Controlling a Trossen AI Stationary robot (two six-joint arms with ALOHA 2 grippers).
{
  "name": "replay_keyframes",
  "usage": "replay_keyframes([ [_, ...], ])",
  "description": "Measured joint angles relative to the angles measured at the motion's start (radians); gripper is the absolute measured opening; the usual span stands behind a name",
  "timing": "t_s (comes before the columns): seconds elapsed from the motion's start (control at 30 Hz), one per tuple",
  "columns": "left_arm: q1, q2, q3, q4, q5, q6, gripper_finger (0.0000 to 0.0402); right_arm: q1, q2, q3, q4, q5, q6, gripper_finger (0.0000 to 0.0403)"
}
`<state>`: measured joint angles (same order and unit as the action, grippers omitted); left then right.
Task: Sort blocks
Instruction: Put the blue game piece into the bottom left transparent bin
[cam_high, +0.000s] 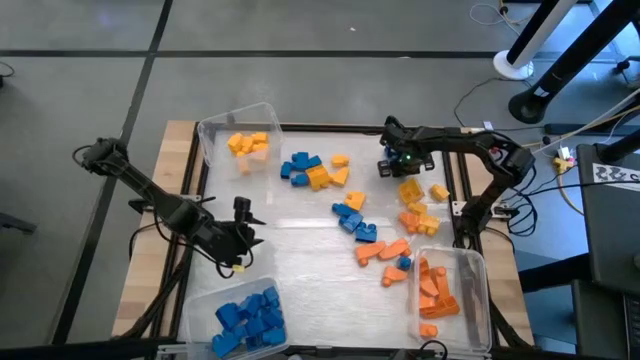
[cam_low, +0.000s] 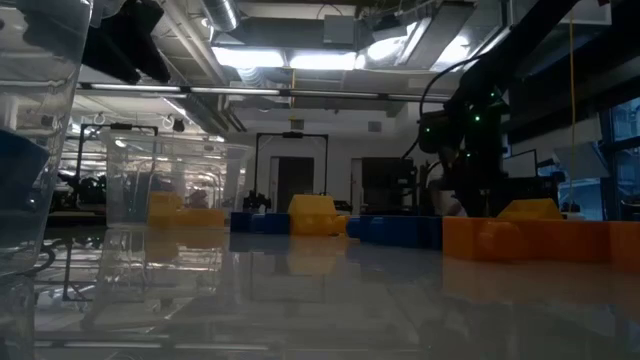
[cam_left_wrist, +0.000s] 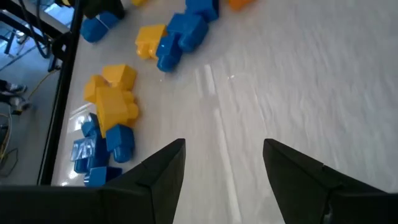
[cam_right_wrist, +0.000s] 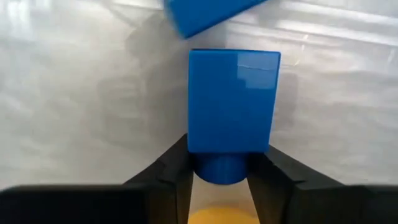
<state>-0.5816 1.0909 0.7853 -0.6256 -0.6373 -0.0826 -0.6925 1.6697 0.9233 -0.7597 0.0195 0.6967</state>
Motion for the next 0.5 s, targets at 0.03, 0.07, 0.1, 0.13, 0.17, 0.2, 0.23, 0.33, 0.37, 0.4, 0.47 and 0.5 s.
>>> replay_keyframes([
  [0.03,0.0,-0.011,0.0,0.0,0.0,-0.001,0.0206,0.0,-0.004,-0.001,0.0,-0.018,-0.005,0.0131],
  [0.07,0.0,-0.023,0.0,0.001,0.0,-0.003,0.0206,0.0,-0.01,-0.001,0.001,-0.031,-0.019,0.0133],
  [0.1,0.0,-0.034,0.0,0.002,0.0,-0.006,0.0206,0.0,-0.016,-0.001,0.005,-0.04,-0.029,0.0133],
  [0.13,0.0,-0.043,0.0,0.002,0.0,-0.01,0.0206,0.0,-0.021,-0.001,0.007,-0.049,-0.04,0.0132],
  [0.17,0.0,-0.051,0.0,0.002,0.0,-0.015,0.0206,0.0,-0.027,-0.001,0.007,-0.056,-0.05,0.0129],
  [0.2,0.0,-0.059,0.0,0.002,0.0,-0.018,0.0206,0.0,-0.033,-0.001,0.007,-0.064,-0.057,0.0126],
  [0.23,0.0,-0.065,0.0,0.002,0.0,-0.02,0.0206,0.003,-0.041,-0.001,0.008,-0.069,-0.067,0.0123],
  [0.33,0.0,-0.076,0.0,0.002,0.0,-0.021,0.0206,0.018,-0.067,-0.001,0.01,-0.072,-0.076,0.012],
  [0.37,0.0,-0.077,0.0,0.001,0.0,-0.019,0.0206,0.024,-0.075,-0.001,0.016,-0.072,-0.077,0.012],
  [0.4,0.0,-0.078,0.0,0.001,0.0,-0.017,0.0206,0.033,-0.082,-0.001,0.026,-0.073,-0.08,0.0123],
  [0.47,0.0,-0.078,0.0,0.0,0.0,-0.015,0.0206,0.052,-0.096,-0.001,0.053,-0.084,-0.082,0.0127],
  [0.5,0.0,-0.078,0.0,0.001,0.0,-0.015,0.0206,0.063,-0.101,-0.001,0.074,-0.092,-0.082,0.0128],
])
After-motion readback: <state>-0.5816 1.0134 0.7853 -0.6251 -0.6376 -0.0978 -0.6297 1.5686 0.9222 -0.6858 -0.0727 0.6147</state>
